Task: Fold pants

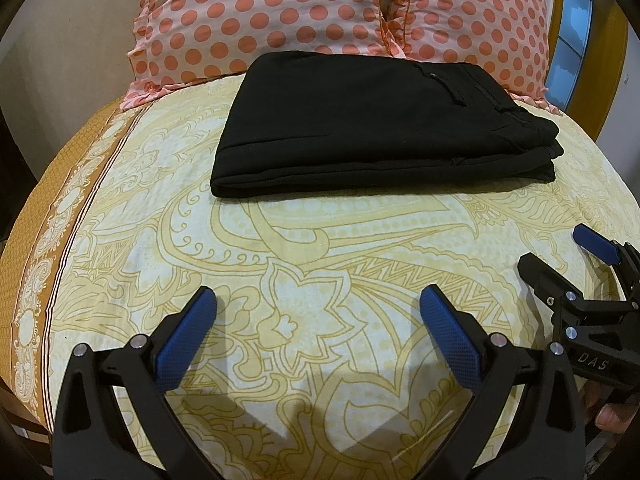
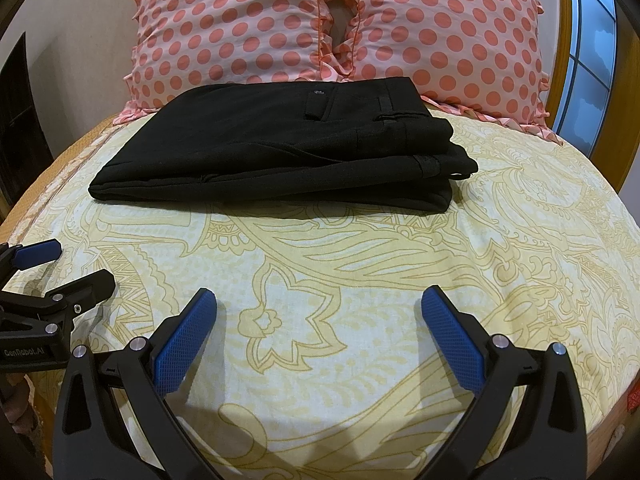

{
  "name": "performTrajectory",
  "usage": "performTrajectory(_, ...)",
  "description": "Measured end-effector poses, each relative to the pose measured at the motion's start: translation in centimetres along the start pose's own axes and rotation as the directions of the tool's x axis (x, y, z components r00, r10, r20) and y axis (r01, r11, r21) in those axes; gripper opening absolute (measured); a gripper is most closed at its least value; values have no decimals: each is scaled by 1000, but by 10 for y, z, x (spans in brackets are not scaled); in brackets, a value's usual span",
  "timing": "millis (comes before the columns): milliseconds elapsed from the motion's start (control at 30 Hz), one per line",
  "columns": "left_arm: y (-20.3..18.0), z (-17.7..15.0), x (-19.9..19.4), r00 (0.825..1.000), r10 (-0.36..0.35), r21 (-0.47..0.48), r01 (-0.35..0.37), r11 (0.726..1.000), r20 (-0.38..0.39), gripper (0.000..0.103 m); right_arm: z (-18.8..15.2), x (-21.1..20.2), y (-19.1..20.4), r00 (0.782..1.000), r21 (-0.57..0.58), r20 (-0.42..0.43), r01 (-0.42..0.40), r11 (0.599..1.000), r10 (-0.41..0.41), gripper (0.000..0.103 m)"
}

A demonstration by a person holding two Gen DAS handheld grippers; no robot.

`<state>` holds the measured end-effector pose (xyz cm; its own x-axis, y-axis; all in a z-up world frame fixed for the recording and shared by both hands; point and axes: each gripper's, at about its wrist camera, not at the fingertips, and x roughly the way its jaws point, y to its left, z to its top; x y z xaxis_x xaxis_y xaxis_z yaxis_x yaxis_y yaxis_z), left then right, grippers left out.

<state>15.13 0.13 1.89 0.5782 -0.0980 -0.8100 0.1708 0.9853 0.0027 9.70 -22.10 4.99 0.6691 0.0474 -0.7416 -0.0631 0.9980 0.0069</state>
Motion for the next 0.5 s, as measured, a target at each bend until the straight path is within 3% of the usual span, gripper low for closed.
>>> performTrajectory(500,2,-1,0,1000,-14,16,14,1000,17,101,0,0,0,1000,1,-1,1,1000,-1,102)
